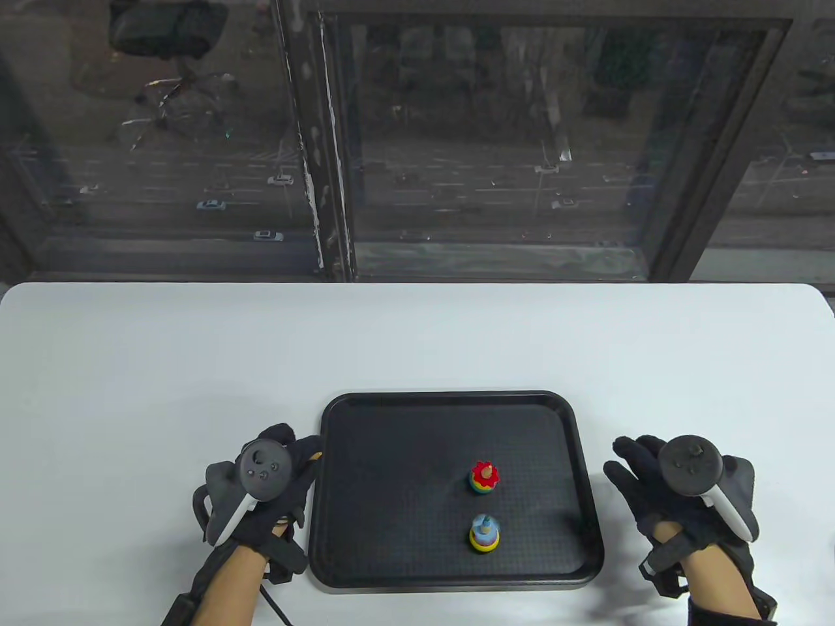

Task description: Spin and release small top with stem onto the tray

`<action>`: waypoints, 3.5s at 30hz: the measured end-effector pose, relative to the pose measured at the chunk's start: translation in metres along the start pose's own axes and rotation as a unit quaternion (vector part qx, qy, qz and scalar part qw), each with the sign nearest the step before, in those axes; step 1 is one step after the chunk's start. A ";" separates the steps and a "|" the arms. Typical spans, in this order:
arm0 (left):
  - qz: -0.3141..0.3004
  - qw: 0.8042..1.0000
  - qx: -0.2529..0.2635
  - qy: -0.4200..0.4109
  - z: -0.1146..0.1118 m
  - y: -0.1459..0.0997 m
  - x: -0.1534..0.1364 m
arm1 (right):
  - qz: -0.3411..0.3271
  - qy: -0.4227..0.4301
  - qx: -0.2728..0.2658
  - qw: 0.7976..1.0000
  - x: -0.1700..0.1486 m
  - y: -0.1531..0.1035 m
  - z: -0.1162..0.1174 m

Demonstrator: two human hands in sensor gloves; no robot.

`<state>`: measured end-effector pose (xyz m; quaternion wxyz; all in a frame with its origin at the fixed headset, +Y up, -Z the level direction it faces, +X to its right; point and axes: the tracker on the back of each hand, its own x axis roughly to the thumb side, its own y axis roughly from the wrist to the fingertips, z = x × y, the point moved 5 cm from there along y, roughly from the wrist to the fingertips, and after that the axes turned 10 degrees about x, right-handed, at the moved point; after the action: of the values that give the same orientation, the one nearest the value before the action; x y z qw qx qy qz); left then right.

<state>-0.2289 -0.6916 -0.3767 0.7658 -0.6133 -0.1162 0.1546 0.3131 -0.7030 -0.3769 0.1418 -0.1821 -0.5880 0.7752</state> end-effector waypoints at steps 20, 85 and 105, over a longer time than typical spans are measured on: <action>-0.278 0.928 -0.058 0.242 -0.043 -0.010 0.119 | -0.019 -0.001 0.017 1.000 0.012 0.000 0.005; -0.093 0.993 -0.068 0.018 -0.009 -0.015 0.031 | -0.016 0.025 0.024 0.999 0.002 -0.002 0.007; -0.066 0.994 -0.083 0.026 -0.014 -0.014 0.024 | -0.027 0.001 0.053 0.998 0.011 0.000 0.017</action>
<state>-0.2004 -0.6976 -0.3663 0.7237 -0.6695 -0.1486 0.0774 0.2958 -0.7129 -0.3739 0.1729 -0.1591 -0.5507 0.8010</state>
